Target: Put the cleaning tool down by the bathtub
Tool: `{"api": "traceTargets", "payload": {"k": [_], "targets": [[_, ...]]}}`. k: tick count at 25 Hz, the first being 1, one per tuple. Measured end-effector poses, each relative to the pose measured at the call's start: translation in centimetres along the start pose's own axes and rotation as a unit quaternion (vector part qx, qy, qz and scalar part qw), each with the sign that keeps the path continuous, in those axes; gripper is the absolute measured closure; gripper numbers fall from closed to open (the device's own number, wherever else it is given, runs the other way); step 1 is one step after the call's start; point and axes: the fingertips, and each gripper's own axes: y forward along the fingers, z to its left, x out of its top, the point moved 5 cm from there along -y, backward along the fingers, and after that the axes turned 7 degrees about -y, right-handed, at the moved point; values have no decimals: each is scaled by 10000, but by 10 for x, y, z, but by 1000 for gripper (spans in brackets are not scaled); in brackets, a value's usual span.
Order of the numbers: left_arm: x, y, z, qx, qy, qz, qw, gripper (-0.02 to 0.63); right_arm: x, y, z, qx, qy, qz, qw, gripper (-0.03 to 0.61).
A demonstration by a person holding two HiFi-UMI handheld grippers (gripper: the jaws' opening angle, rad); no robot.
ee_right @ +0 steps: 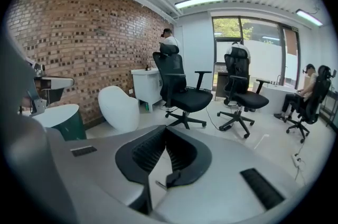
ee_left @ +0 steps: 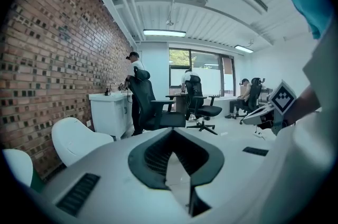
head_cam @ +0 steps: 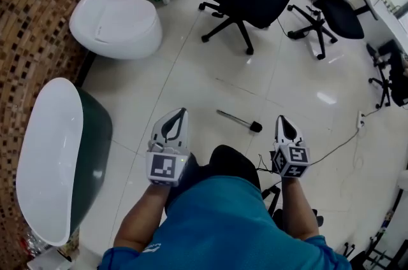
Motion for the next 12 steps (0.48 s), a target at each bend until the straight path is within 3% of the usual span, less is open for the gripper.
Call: {"api": "traceTargets", "payload": {"k": [7, 12], "targets": [[-72, 28, 43, 160, -10, 36, 9999, 614, -72, 81, 22, 469, 205, 479, 9975, 529], [-167, 53, 81, 463, -109, 91, 9988, 614, -158, 142, 32, 525, -315, 783, 9950, 508]]}}
